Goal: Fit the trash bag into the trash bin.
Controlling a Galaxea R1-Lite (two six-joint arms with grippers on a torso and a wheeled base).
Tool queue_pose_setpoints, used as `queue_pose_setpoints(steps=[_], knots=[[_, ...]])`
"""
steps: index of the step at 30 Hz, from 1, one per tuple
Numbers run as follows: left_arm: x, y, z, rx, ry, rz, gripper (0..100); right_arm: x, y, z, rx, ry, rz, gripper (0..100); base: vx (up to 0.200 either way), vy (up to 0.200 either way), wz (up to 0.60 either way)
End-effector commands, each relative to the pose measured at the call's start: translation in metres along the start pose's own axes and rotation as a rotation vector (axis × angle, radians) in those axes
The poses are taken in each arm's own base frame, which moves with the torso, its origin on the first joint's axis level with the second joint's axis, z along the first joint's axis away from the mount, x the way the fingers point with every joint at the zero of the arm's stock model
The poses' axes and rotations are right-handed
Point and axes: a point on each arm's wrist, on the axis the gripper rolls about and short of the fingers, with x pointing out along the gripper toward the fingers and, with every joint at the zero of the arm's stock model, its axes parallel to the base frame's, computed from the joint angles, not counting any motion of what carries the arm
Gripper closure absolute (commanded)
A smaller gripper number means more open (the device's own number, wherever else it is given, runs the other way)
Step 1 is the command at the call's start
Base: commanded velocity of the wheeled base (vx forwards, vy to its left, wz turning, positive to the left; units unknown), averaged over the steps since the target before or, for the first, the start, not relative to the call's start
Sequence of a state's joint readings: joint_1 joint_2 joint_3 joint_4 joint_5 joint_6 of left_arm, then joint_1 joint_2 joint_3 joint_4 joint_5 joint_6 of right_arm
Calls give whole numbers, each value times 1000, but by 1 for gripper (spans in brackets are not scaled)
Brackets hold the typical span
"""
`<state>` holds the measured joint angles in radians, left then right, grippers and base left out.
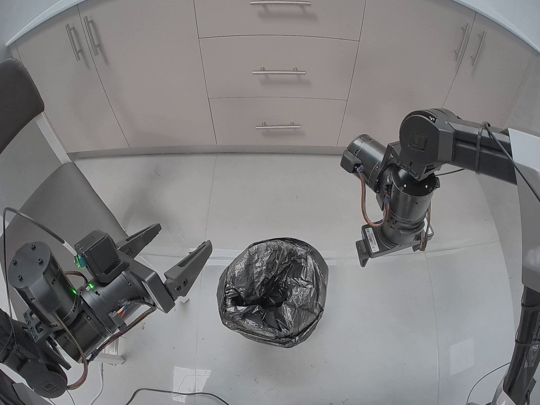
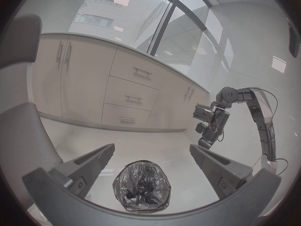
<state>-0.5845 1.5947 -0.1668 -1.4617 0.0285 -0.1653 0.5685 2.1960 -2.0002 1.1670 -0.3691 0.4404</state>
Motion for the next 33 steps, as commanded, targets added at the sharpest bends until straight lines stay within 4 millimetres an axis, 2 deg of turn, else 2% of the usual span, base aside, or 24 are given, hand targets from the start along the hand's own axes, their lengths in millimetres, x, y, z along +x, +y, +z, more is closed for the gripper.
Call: queue_pose_setpoints(steps=[1,20,33], knots=[[1,0,-1,0,3,3,0,0,0,0,7,3,0,0,0,200,0],[2,1,-4,-6,19,6,0,5,-6,-2,12,51,-26,0,0,200,0],[3,1,-6,-4,25,7,0,12,-24,-3,23,143,-60,0,0,0,0]])
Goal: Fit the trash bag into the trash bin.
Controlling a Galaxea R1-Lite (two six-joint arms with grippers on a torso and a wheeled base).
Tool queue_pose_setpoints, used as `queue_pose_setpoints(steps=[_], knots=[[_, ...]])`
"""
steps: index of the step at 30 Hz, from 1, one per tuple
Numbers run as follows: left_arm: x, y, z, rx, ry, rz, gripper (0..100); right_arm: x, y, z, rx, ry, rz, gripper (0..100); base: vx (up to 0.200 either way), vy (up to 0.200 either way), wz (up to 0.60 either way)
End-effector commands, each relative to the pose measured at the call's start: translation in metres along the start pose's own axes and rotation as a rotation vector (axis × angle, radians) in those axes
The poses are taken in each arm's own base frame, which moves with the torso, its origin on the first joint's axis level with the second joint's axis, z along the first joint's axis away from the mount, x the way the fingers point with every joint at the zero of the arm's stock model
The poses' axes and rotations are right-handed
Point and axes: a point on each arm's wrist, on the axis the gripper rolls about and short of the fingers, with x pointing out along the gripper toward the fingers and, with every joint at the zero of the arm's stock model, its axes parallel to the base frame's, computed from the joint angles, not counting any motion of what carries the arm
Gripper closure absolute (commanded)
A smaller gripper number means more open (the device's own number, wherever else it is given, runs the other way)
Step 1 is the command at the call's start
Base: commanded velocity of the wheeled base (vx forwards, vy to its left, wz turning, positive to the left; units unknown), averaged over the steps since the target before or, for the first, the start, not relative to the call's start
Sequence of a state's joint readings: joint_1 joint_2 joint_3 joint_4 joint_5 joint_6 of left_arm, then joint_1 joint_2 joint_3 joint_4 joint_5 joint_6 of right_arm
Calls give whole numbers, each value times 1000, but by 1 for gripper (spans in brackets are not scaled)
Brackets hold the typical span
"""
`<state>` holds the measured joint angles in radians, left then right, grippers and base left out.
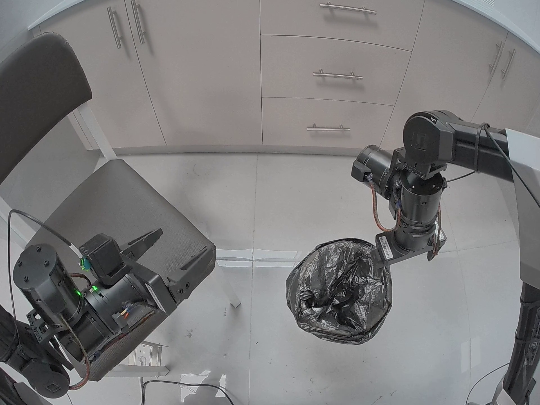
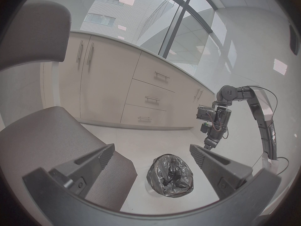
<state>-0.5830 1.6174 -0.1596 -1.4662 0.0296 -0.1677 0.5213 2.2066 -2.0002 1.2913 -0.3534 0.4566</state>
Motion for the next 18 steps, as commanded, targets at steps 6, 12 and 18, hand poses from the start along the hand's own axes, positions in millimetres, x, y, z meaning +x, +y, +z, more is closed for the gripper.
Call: queue_pose_setpoints(steps=[6,12,18], knots=[[-1,-3,3,-12,-13,-12,0,-7,-30,-7,-7,91,-42,0,0,0,0],[-21,-5,14,-5,-67,-5,0,-36,-83,-22,55,121,-64,0,0,0,0],[-59,-2,35,65,-213,140,0,-66,-151,-41,260,54,-60,0,0,0,0]])
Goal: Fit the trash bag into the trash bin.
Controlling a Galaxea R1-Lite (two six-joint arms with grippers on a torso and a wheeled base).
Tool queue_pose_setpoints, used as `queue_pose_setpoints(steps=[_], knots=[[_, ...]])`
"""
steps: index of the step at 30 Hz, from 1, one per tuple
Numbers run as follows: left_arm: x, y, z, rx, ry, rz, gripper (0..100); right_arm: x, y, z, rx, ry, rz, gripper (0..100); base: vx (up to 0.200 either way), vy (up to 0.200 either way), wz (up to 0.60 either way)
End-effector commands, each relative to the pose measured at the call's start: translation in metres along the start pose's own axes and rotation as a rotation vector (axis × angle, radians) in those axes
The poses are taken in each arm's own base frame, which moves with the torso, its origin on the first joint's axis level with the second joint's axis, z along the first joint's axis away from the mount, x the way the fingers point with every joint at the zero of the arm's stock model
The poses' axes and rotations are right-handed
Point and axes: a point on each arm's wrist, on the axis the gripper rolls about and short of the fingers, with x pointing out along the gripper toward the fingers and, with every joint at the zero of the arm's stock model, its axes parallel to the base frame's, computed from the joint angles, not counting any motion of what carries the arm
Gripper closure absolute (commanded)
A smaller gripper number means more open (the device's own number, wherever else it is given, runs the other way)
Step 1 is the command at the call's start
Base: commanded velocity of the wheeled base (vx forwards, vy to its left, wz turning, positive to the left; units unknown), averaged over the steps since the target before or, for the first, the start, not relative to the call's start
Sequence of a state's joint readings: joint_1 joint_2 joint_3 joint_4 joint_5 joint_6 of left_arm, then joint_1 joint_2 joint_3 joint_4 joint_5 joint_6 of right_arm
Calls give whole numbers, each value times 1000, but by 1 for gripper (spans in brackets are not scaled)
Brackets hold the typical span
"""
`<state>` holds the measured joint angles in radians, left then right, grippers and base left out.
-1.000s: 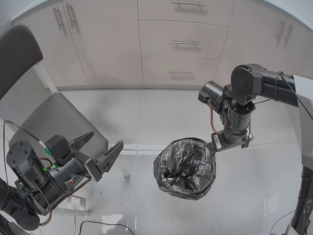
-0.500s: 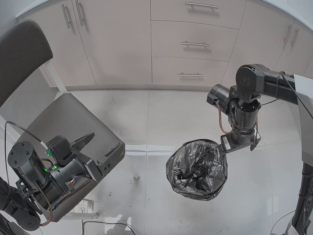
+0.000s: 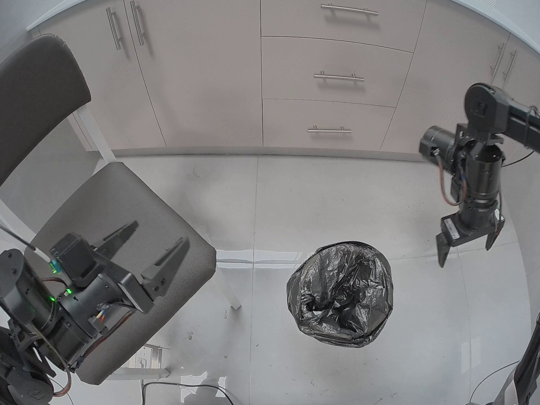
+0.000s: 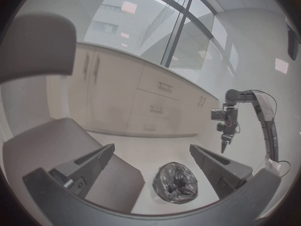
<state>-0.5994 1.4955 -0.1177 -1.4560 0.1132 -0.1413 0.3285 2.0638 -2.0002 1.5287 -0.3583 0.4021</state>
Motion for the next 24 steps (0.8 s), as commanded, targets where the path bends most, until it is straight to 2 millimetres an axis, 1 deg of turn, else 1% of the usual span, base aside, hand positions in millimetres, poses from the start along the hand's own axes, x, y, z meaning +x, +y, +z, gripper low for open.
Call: queue_pose_setpoints(steps=[1,3,6,8,9,11,14,15,16,18,19,20,21,22,24], knots=[[-39,4,27,68,-163,114,0,-34,-72,-27,194,-93,34,0,0,0,0],[-55,8,36,143,-200,200,0,-46,-91,-39,248,-135,45,0,0,0,0],[-81,15,43,265,-221,345,0,-68,-115,-67,307,-217,56,0,0,0,0],[-93,17,49,276,-255,391,0,-80,-127,-86,332,-271,65,0,0,0,0],[-106,20,55,274,-292,429,0,-94,-138,-109,350,-335,73,0,0,0,0],[-125,22,59,279,-312,474,0,-113,-150,-147,346,-439,87,0,0,0,0],[-151,23,55,295,-295,530,0,-134,-164,-204,307,-590,99,0,0,0,0],[-163,23,53,305,-284,573,0,-140,-169,-232,286,-662,101,0,0,0,0],[-173,23,50,315,-272,617,0,-144,-173,-254,268,-717,100,0,0,0,0],[-194,19,45,331,-249,690,0,-147,-179,-295,250,-819,92,0,0,0,0],[-196,18,44,332,-246,695,0,-147,-179,-299,251,-828,91,0,0,0,0],[-213,12,39,344,-228,765,0,-146,-184,-336,260,-919,87,0,0,0,0],[-223,8,35,352,-219,806,0,-143,-186,-364,276,-991,88,0,0,0,0],[-229,4,30,355,-206,840,0,-139,-187,-390,289,-1056,86,0,0,0,0],[-236,-2,25,361,-205,874,0,-129,-187,-435,311,-1175,71,0,0,0,0]])
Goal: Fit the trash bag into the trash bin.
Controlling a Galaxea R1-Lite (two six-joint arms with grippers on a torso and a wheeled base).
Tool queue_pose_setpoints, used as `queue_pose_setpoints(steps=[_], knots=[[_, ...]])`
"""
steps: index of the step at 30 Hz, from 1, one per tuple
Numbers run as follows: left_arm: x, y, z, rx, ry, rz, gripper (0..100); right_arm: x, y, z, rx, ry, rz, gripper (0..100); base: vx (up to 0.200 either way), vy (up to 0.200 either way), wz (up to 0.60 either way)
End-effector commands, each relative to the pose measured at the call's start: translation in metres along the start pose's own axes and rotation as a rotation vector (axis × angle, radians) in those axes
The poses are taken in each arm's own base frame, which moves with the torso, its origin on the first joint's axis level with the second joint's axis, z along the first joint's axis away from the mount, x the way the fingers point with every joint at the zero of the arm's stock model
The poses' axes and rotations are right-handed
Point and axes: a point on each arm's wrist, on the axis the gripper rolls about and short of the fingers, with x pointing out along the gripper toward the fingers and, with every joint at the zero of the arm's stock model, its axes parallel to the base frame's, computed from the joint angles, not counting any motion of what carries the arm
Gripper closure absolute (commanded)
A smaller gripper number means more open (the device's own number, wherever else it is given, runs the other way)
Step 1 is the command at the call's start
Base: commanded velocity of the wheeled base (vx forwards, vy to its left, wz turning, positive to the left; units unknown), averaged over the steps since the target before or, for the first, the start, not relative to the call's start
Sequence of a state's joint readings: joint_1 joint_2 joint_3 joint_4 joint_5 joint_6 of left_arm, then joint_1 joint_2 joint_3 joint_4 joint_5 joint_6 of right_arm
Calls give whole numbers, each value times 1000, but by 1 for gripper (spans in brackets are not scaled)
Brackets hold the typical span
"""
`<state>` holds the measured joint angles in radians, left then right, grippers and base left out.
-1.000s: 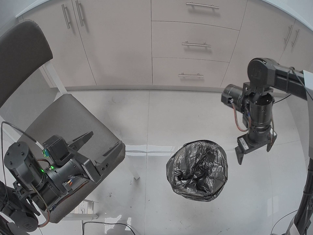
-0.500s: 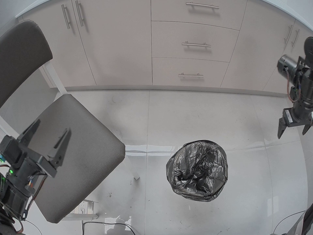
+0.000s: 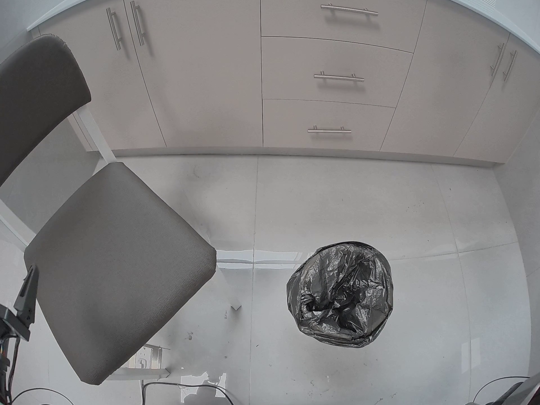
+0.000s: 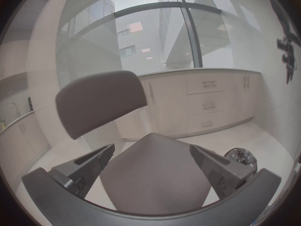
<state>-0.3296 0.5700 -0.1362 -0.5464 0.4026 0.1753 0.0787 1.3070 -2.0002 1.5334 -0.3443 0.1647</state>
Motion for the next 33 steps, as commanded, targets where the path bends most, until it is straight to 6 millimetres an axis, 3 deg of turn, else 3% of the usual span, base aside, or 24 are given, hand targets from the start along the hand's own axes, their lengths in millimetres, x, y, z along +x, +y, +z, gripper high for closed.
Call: queue_pose_setpoints(steps=[1,2,3,4,6,7,8,9,11,12,13,17,19,20,28,33], knots=[[-94,19,-8,5,-139,339,0,-134,-76,-196,39,-610,31,0,0,0,0],[-94,19,-8,5,-139,339,0,-134,-76,-196,39,-610,31,0,0,0,0],[-93,17,-15,4,-130,344,0,-147,-86,-242,51,-765,51,0,0,0,0],[-92,17,-17,3,-123,341,0,-150,-87,-250,54,-798,61,0,0,0,0],[-84,14,-33,6,-80,332,0,-163,-91,-309,66,-1051,120,0,0,0,0],[-81,13,-40,5,-66,328,0,-166,-92,-326,73,-1131,128,0,0,0,0],[-81,13,-40,5,-66,328,0,-166,-92,-326,73,-1131,128,0,0,0,0],[-73,9,-63,19,-26,318,0,-155,-86,-350,64,-1222,118,0,0,0,0],[-73,9,-63,19,-26,318,0,-155,-86,-350,64,-1222,118,0,0,0,0],[-70,7,-74,12,16,297,0,-127,-70,-355,26,-1255,57,0,0,0,0],[-70,6,-78,-24,47,277,0,-109,-68,-346,-21,-1245,37,0,0,0,0],[-70,5,-80,-126,46,220,0,-94,-64,-328,-3,-1208,58,0,0,0,0],[-70,3,-80,-203,36,137,0,-66,-54,-310,27,-1100,104,0,0,0,0],[-70,2,-80,-203,36,122,0,-62,-52,-307,32,-1086,108,0,0,0,0],[-70,-2,-81,-180,54,-51,0,50,-15,-268,73,-895,150,0,0,0,0],[-70,-2,-81,-108,57,-69,0,115,5,-272,42,-860,144,0,0,0,0]])
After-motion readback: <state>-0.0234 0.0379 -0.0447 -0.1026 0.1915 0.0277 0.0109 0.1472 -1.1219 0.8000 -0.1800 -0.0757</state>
